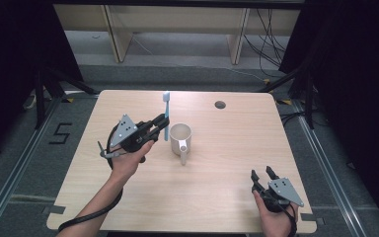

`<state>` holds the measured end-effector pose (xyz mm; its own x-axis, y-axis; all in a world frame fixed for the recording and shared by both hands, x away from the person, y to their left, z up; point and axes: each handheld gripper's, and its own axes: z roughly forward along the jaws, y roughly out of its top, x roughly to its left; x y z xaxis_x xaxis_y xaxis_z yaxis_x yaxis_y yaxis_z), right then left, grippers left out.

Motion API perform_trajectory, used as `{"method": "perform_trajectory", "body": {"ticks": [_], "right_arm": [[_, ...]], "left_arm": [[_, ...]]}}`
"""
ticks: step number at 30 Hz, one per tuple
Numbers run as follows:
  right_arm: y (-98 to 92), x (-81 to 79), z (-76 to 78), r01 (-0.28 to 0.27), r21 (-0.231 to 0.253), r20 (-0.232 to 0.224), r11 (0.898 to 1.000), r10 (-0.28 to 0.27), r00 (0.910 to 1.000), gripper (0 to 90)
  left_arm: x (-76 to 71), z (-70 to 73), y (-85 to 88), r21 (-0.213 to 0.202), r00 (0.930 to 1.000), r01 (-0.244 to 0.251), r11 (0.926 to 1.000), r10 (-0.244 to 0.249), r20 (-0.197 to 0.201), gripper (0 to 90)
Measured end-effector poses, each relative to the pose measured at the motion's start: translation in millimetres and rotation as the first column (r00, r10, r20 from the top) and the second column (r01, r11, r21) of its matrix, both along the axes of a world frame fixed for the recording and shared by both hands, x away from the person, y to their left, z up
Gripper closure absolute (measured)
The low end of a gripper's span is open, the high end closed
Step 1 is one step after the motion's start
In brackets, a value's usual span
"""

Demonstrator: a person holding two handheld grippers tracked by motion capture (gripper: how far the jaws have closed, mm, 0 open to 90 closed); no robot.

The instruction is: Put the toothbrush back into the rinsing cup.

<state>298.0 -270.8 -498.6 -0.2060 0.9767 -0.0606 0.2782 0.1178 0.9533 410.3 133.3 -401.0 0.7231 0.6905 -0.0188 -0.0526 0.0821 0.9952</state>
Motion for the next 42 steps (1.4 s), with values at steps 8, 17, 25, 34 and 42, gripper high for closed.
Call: {"method": "perform_trajectory", "body": {"ticks": [8,17,25,34,42], "right_arm": [[-0.3,0.1,-0.1,0.0,-0.005,0.004,1.0,0.0,1.0,46.5],[-2.5,0.7,0.4,0.002,-0.042,0.028,0.999,-0.001,0.9996,46.5],[-0.2,-0.4,0.2,0.012,-0.016,0.014,1.0,-0.012,0.9998,46.5],[0.7,-1.1,0.2,0.017,-0.003,0.008,1.0,-0.016,0.9998,46.5],[-1.2,0.2,0.3,0.001,-0.021,0.019,1.0,-0.001,0.9998,46.5]], "left_arm": [[-0.8,-0.2,-4.7,-0.002,1.0,0.007,1.0,-0.007,-0.001,78.1],[-1.0,-2.0,-12.3,0.001,0.9997,0.024,0.9997,-0.024,-0.007,78.1],[-0.9,-4.3,-18.2,0.002,0.9993,0.033,0.9995,-0.033,-0.016,78.1],[0.2,-7.6,-22.7,-0.003,0.9989,0.039,0.9992,-0.039,-0.026,78.1],[0.7,-10.7,-29.6,0.001,0.9981,0.051,0.9987,-0.051,-0.034,78.1]]}}
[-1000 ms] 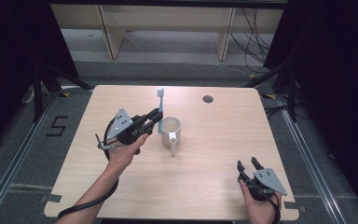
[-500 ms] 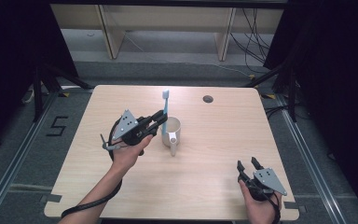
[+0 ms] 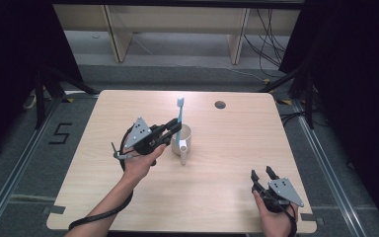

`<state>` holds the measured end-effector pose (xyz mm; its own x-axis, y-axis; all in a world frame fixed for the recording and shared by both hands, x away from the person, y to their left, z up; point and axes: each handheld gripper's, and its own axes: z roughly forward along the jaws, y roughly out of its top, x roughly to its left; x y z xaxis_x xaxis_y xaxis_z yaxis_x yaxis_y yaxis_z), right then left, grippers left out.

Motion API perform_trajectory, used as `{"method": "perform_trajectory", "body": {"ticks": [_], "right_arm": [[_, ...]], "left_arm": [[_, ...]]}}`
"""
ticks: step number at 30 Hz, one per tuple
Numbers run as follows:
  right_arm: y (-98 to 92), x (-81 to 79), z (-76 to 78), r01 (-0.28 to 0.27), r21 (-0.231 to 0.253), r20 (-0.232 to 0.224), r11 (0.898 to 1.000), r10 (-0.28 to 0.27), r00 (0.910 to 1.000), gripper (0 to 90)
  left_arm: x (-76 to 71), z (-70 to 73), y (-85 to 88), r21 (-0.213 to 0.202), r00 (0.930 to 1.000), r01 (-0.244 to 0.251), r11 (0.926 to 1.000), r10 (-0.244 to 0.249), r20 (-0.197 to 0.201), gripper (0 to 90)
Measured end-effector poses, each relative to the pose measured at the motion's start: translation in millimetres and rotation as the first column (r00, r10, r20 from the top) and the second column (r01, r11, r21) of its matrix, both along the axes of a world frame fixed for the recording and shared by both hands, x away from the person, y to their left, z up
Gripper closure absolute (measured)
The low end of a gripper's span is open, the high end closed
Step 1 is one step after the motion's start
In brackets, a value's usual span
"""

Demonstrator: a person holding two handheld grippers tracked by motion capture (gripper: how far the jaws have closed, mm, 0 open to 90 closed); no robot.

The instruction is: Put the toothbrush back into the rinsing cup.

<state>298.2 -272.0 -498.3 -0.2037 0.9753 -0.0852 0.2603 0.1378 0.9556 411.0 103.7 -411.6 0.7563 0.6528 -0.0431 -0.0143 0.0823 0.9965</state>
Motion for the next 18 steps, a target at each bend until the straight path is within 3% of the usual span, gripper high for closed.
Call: {"method": "perform_trajectory", "body": {"ticks": [1,18], "right_arm": [[1.7,-1.2,-0.1,0.015,0.017,-0.012,1.0,-0.014,0.9998,46.5],[0.4,-0.9,-0.2,0.011,0.003,-0.007,1.0,-0.011,0.9999,46.5]], "left_arm": [[0.2,-0.5,-1.7,-0.001,1.0,0.002,1.0,-0.002,-0.003,78.1],[2.3,-6.8,-9.9,0.012,0.9998,0.017,0.9998,-0.017,-0.014,78.1]]}}
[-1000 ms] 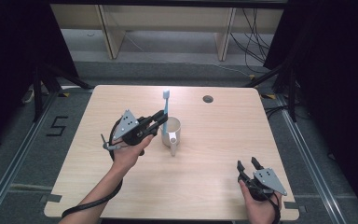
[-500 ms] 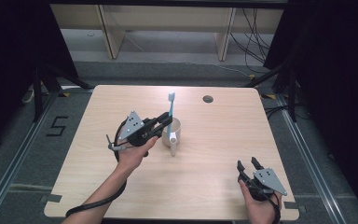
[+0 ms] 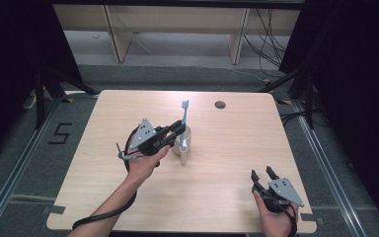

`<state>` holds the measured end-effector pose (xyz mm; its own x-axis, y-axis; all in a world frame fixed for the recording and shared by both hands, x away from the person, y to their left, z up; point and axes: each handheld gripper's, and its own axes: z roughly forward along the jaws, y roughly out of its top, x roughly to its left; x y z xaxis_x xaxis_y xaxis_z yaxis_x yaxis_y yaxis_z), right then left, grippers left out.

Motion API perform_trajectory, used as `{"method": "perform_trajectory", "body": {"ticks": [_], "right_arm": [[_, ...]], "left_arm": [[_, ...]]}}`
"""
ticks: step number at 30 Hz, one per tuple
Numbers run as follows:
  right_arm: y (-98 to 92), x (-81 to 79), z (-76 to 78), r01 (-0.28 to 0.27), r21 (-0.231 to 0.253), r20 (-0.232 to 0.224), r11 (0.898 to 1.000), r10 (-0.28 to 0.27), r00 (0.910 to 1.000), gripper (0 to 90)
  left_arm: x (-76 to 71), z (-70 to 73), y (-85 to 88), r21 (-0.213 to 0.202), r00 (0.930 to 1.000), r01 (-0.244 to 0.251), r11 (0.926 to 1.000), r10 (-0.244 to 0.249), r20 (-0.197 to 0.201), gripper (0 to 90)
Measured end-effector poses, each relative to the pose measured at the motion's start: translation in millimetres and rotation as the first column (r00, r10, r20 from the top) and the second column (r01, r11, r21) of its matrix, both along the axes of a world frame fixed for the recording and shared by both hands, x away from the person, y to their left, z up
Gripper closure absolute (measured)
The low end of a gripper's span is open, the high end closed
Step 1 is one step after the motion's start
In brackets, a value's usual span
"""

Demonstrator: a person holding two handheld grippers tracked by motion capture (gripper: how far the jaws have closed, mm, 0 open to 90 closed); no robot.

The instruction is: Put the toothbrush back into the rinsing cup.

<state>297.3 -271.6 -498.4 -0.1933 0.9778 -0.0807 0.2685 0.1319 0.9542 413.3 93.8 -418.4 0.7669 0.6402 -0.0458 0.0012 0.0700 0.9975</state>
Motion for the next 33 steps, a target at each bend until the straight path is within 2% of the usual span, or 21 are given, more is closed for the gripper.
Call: {"method": "perform_trajectory", "body": {"ticks": [9,11,12,15,16,18,19,21,25,33], "right_arm": [[-0.3,0.4,0.1,-0.007,0.001,0.003,1.0,0.007,1.0,46.5],[0.8,-0.8,0.3,0.001,0.015,-0.009,1.0,-0.001,1.0,46.5],[-0.2,0.9,-0.2,-0.009,0.007,0.008,1.0,0.009,0.9999,46.5],[0.5,-0.1,-0.2,-0.001,0.011,0.0,1.0,0.001,1.0,46.5],[-0.8,0.7,-0.1,-0.007,-0.006,0.01,1.0,0.007,0.9999,46.5],[0.3,0.9,-0.6,-0.004,0.009,0.013,1.0,0.004,0.9999,46.5],[-1.5,0.1,0.6,-0.007,-0.014,0.003,1.0,0.007,1.0,46.5],[-1.9,0.6,0.5,-0.01,-0.019,0.009,1.0,0.01,0.9999,46.5],[0.6,-0.6,0.3,0.002,0.013,-0.011,1.0,-0.002,0.9999,46.5],[-1.5,1.0,0.2,-0.013,-0.001,0.008,1.0,0.013,0.9999,46.5]], "left_arm": [[0.3,-2.0,-5.5,0.006,0.9999,0.011,0.9999,-0.011,-0.004,78.0],[0.4,-2.5,-6.2,0.008,0.9999,0.01,0.9999,-0.01,-0.005,78.0],[0.4,-2.9,-6.4,0.01,0.9999,0.01,0.9999,-0.01,-0.006,78.1],[0.5,-3.9,-7.3,0.01,0.9999,0.012,0.9999,-0.012,-0.008,78.0],[0.4,-4.5,-7.7,0.013,0.9999,0.012,0.9998,-0.012,-0.01,78.0],[0.6,-5.4,-8.3,0.016,0.9999,0.013,0.9998,-0.013,-0.011,78.1],[1.0,-6.3,-9.0,0.017,0.9998,0.014,0.9998,-0.014,-0.014,78.0],[1.3,-6.7,-9.2,0.017,0.9998,0.014,0.9998,-0.014,-0.015,78.0],[2.0,-8.7,-10.6,0.023,0.9997,0.016,0.9996,-0.015,-0.018,78.0],[2.3,-13.6,-11.4,0.025,0.9994,0.01,0.9996,-0.01,-0.034,78.0]]}}
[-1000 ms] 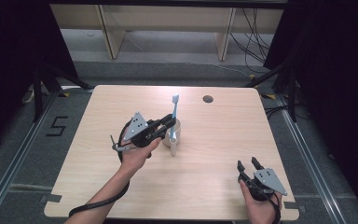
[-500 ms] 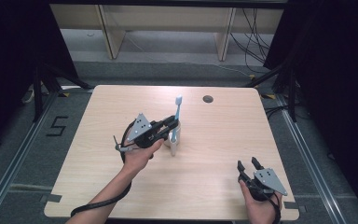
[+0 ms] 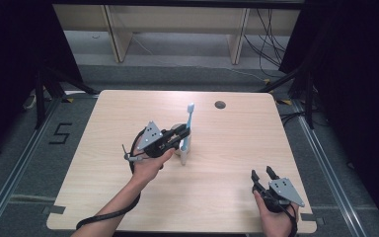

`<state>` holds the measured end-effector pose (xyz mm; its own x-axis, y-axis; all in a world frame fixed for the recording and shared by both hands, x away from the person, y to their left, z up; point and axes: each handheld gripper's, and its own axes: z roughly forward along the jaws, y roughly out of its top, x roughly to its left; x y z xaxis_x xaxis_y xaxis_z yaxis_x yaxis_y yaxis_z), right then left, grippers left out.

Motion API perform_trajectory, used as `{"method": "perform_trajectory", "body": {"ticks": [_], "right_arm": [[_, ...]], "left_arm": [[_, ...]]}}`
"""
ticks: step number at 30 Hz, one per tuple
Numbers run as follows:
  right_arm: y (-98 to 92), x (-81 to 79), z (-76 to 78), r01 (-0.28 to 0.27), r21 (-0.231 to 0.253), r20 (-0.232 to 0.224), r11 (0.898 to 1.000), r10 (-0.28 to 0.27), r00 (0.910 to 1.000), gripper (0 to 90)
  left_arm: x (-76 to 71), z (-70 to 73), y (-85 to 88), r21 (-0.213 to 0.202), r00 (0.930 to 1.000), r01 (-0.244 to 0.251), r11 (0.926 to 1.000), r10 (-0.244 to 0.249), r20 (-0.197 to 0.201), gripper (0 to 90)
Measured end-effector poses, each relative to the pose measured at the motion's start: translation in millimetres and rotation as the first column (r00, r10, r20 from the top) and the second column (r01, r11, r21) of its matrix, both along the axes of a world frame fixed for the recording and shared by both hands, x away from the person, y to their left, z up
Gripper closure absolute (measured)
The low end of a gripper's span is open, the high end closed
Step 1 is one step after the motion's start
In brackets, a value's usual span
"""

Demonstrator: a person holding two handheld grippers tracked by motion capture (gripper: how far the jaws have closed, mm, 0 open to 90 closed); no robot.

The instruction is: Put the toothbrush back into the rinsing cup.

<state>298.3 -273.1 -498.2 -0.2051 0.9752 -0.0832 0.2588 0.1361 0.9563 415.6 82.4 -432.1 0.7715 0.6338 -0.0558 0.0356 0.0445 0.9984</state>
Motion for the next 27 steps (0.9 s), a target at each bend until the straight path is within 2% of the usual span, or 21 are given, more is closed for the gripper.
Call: {"method": "perform_trajectory", "body": {"ticks": [6,10,13,16,17,27], "right_arm": [[0.2,-0.6,0.2,0.002,-0.002,-0.011,1.0,-0.002,0.9999,46.4],[0.6,0.1,-0.4,0.003,-0.005,0.0,1.0,-0.003,1.0,46.4],[2.5,-0.8,-0.3,0.01,0.015,-0.01,1.0,-0.01,0.9999,46.4],[1.0,-0.2,-0.1,-0.003,0.0,-0.009,1.0,0.003,1.0,46.5],[2.5,-0.8,-0.4,0.009,0.011,-0.01,1.0,-0.009,0.9999,46.5],[2.2,-0.3,-0.3,0.005,0.004,-0.006,1.0,-0.005,1.0,46.4]], "left_arm": [[-0.3,-2.5,-0.1,0.003,1.0,-0.001,1.0,0.001,-0.005,78.0],[-0.4,-3.7,0.4,0.005,1.0,-0.001,1.0,0.001,-0.004,78.0],[-0.8,-4.4,0.8,0.008,1.0,0.001,1.0,-0.001,-0.003,78.0],[-1.1,-5.4,1.5,0.01,1.0,-0.001,1.0,0.001,-0.006,78.0],[-1.2,-5.8,1.7,0.009,1.0,-0.002,1.0,0.002,-0.008,78.0],[-1.4,-8.8,2.4,0.02,0.9999,-0.002,0.9998,0.002,-0.012,77.9]]}}
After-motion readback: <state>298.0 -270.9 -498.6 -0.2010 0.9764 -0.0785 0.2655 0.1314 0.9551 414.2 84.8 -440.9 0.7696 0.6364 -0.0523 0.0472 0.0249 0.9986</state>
